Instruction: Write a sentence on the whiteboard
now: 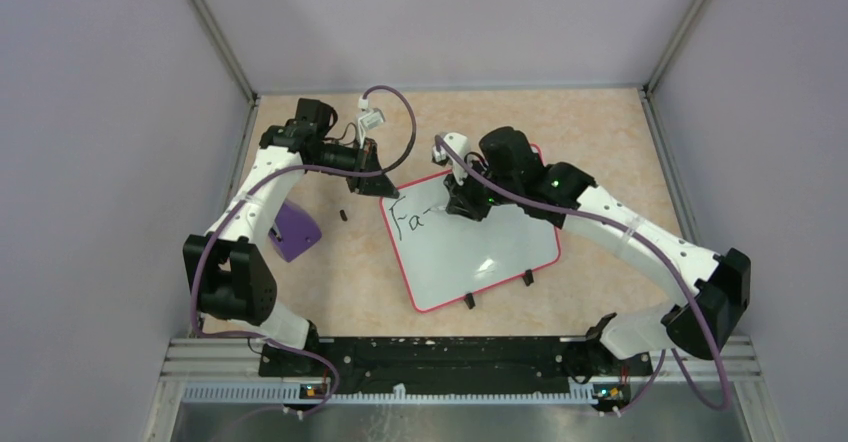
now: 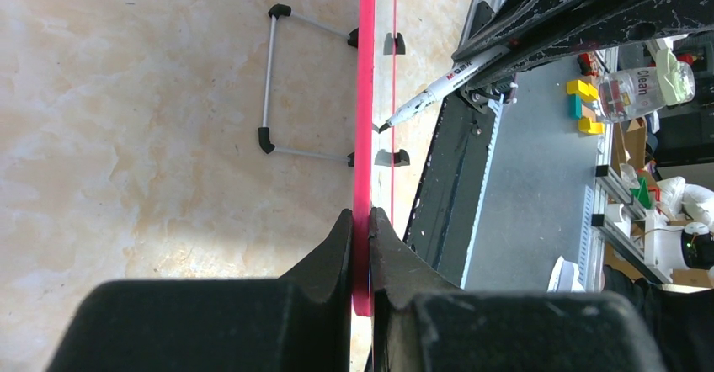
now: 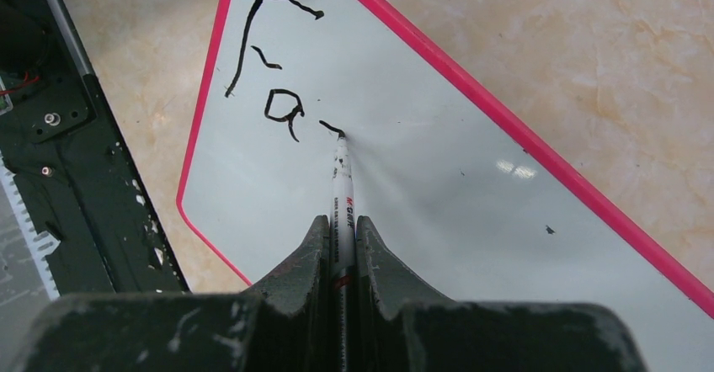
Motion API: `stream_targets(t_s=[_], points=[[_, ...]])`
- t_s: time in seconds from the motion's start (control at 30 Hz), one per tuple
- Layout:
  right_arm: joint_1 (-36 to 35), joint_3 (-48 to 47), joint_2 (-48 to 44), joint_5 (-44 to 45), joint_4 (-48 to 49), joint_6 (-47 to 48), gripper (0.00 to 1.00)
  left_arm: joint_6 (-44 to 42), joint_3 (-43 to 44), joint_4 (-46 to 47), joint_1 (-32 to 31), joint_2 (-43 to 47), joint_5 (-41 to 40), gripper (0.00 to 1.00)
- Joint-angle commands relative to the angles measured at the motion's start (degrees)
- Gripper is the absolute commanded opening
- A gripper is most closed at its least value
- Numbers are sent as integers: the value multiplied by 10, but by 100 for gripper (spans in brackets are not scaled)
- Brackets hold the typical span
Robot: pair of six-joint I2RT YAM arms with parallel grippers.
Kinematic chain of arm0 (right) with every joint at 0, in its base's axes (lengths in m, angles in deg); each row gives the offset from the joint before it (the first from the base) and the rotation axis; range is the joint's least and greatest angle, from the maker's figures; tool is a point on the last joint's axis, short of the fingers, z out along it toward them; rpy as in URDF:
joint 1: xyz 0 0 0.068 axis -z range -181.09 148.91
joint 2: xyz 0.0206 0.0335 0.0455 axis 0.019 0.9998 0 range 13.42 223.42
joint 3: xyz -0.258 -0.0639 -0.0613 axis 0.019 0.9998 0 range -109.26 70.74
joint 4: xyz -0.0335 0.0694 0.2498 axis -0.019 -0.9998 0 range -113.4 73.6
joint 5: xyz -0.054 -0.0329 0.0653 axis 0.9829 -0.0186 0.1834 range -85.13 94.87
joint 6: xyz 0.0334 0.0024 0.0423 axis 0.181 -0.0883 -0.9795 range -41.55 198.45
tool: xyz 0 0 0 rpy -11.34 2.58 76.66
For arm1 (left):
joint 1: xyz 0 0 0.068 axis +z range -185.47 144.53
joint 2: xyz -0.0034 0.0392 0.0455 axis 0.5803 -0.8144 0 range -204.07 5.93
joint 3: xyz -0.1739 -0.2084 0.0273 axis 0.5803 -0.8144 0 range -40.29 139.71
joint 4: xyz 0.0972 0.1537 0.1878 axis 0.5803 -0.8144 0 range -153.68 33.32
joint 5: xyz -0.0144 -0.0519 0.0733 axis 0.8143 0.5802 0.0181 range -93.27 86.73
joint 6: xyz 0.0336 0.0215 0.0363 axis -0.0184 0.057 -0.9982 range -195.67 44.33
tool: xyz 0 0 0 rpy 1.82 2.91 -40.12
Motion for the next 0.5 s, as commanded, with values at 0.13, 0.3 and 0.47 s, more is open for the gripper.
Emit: stream_targets(t_s=[0.13,0.3,0.47], points=[[3,-9,1,-5,9,3,0,-8,-2,2,0,6,12,0],[-9,6,2,-10,8,4,0,-10,-4,1,0,8,11,0],[-15,20,-5,-15,0,7,0,-10,-4,1,0,8,12,0]])
